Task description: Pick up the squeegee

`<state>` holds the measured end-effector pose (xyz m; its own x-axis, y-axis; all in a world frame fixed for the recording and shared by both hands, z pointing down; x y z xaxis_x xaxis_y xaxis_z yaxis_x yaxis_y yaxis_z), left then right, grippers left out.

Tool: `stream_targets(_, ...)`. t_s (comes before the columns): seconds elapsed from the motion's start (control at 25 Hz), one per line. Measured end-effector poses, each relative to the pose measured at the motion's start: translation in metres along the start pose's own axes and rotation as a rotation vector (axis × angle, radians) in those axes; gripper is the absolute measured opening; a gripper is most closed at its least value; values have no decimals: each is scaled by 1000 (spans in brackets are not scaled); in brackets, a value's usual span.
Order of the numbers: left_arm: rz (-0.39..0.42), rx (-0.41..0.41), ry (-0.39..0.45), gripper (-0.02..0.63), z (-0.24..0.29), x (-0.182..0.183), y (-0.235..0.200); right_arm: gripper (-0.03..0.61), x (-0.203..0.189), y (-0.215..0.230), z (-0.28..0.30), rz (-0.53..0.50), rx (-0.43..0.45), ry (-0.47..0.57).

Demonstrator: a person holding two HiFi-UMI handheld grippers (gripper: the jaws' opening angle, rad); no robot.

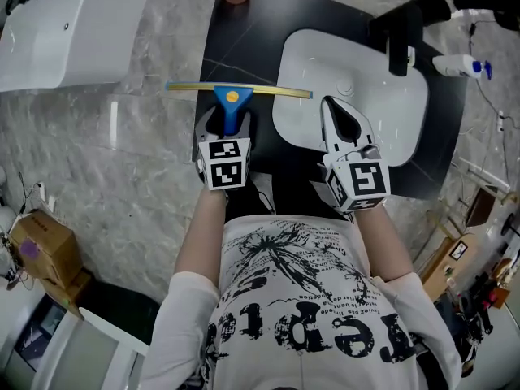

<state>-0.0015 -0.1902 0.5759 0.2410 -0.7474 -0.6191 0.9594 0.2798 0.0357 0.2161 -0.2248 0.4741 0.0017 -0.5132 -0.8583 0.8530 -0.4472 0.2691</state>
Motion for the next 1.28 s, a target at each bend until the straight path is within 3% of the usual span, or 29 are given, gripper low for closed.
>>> stream_targets(0.04, -6, 2, 2, 206, 0, 0, 0, 14, 0, 0, -1, 1, -6, 2)
stream_targets(0.12, -29, 7, 5, 143, 0, -1, -2, 14, 0, -3, -3, 3, -16, 5)
stream_targets(0.4, -46, -33, 4, 138, -9, 1, -7, 14, 8, -16, -17, -10, -52, 25)
stream_targets(0.52, -82, -57, 27, 140, -18, 4, -9, 14, 13, -21, -25, -17, -71, 40)
stream_targets(0.6, -66, -58, 54, 140, -28, 11, -12, 14, 18, -26, -29, -23, -83, 54)
stream_targets(0.76, 2, -44, 146, 140, -57, 33, -19, 14, 31, -39, -41, -33, -109, 98)
stream_targets(1.28, 93, -33, 465, 141, -166, 117, -43, 14, 88, -77, -91, -59, -172, 264)
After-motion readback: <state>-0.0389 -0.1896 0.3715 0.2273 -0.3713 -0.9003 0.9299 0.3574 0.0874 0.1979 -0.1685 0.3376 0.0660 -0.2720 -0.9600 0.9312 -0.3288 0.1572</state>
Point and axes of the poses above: the fingertips, and each gripper's own axes: z forward along the fingers, y to its right, x out of its top, the point moved 6 cm from there along -z, backward along the fingers, and after that the axes turned 9 degrees about z, right-handed, at the moved point
